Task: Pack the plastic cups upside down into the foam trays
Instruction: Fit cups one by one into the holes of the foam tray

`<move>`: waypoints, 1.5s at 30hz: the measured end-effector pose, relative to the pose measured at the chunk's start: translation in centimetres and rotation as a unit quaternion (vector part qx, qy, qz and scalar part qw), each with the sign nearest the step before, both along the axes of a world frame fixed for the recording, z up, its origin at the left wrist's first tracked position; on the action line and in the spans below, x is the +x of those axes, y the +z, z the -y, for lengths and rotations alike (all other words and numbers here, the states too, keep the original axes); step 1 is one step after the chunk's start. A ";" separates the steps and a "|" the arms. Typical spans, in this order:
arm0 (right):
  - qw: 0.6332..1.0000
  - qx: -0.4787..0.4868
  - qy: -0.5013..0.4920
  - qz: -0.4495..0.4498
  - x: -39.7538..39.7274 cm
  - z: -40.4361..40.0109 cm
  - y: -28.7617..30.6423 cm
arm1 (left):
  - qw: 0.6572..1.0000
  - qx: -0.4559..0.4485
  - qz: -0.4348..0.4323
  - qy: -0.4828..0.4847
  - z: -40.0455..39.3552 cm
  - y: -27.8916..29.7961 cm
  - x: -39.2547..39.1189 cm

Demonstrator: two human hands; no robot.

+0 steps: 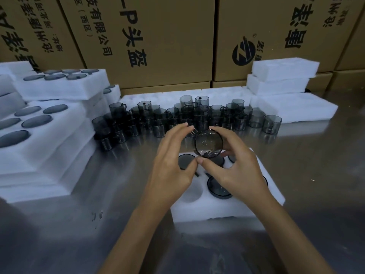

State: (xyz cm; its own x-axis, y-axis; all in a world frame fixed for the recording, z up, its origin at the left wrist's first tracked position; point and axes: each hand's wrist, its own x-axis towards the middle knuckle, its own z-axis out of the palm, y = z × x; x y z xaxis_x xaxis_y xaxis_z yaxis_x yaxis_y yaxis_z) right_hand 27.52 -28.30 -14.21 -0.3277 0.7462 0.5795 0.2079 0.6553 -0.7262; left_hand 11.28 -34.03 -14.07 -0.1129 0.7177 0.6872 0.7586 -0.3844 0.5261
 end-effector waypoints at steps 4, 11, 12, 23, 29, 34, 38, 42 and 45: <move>1.000 -0.014 0.016 -0.016 -0.1 0.6 0.4 | 0.999 -0.026 0.025 -0.022 0.3 0.4 0.3; 1.000 0.012 -0.003 -0.017 -0.2 0.5 0.4 | 0.998 -0.020 0.050 -0.022 0.2 0.3 0.5; 1.000 0.016 -0.002 -0.014 -0.2 0.5 0.4 | 0.999 -0.017 0.048 -0.020 0.2 0.3 0.5; 1.000 0.004 -0.005 0.023 0.1 0.0 -0.1 | 0.999 -0.012 -0.034 0.001 0.0 -0.3 0.5; 0.998 -0.055 0.001 0.017 0.2 0.3 0.0 | 0.966 -0.134 0.164 -0.146 1.1 1.8 -1.0; 0.993 -0.039 0.027 0.104 -0.2 1.2 0.1 | 0.945 -0.186 0.238 -0.125 1.6 2.8 -3.8; 0.974 0.020 0.025 0.225 -0.8 1.8 -0.3 | 0.929 -0.263 0.241 -0.103 1.6 2.0 -4.7; 0.957 0.067 0.046 0.277 -0.9 2.0 0.0 | 0.917 -0.296 0.250 -0.090 1.2 1.4 -5.0; 0.955 0.066 0.054 0.284 -0.9 2.0 0.2 | 0.912 -0.307 0.261 -0.078 1.1 1.4 -5.0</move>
State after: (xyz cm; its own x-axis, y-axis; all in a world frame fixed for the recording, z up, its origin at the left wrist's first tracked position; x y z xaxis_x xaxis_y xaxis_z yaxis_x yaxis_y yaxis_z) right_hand 26.61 -30.32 -13.99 -0.6877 0.6229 0.3728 0.4694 0.7733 -0.4261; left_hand 6.28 -35.14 -12.69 -0.1737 0.9843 0.0317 0.3040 0.0230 0.9524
